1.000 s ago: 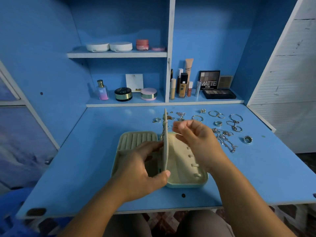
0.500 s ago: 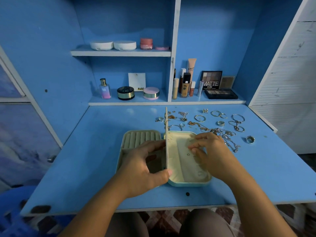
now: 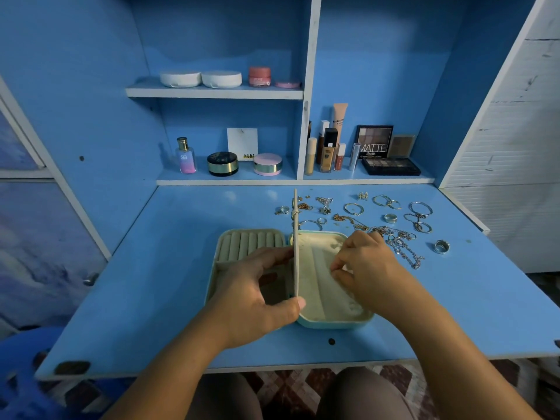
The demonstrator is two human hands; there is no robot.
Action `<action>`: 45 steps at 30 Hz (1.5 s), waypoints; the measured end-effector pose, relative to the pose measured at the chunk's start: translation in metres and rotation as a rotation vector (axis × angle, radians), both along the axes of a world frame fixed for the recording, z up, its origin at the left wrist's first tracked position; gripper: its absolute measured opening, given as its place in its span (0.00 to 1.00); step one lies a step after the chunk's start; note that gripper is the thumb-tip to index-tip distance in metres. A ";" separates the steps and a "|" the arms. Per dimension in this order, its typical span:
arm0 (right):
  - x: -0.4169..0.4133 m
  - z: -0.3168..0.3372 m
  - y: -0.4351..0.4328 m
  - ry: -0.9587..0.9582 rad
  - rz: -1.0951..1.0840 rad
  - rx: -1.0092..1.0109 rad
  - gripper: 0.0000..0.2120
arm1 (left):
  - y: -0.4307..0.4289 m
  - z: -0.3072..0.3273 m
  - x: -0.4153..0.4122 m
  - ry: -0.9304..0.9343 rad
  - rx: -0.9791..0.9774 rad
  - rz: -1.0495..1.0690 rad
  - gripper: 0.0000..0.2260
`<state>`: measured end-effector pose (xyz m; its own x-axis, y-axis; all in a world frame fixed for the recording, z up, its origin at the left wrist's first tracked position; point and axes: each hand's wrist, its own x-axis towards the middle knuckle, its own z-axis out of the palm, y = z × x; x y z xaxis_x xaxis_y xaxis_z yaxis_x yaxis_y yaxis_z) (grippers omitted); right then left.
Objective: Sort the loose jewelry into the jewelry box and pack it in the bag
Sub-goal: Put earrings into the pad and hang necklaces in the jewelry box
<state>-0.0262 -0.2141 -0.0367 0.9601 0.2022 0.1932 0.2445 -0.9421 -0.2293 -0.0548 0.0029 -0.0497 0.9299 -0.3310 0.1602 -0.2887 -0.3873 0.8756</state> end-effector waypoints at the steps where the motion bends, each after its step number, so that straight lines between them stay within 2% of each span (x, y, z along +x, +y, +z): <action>1: 0.000 0.000 0.001 -0.006 -0.002 -0.012 0.10 | 0.000 0.000 0.000 -0.002 0.002 -0.002 0.26; 6: -0.001 0.001 0.001 0.027 -0.025 -0.058 0.12 | 0.001 -0.001 0.000 0.007 -0.008 -0.003 0.27; 12: -0.002 0.004 -0.003 0.088 -0.034 -0.003 0.10 | 0.001 -0.002 0.001 -0.006 -0.003 -0.003 0.26; 17: -0.005 0.009 -0.010 0.055 -0.047 0.088 0.08 | 0.001 -0.002 0.001 -0.004 0.006 -0.010 0.27; 22: 0.002 0.014 -0.006 0.084 0.021 0.025 0.09 | 0.001 -0.001 0.001 -0.003 0.009 -0.010 0.27; 27: 0.006 0.013 -0.005 0.146 0.080 0.030 0.08 | 0.001 -0.002 0.001 0.006 0.000 -0.010 0.28; 36: 0.007 0.009 -0.006 0.142 0.117 0.065 0.05 | 0.001 -0.002 0.002 -0.001 0.005 -0.012 0.26; 41: 0.017 0.021 -0.006 0.312 0.134 0.123 0.02 | 0.001 -0.003 0.002 -0.003 0.009 -0.013 0.27; 43: 0.022 0.027 -0.007 0.405 0.163 0.079 0.02 | 0.001 -0.003 0.002 -0.003 0.009 -0.011 0.27; 45: 0.024 0.030 -0.005 0.437 0.181 -0.012 0.06 | 0.001 -0.003 0.002 -0.007 0.010 -0.009 0.27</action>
<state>-0.0019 -0.2192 -0.0062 0.9000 0.3735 -0.2248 0.2880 -0.8966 -0.3364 -0.0527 0.0040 -0.0529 0.9257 -0.3411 0.1635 -0.2986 -0.3935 0.8695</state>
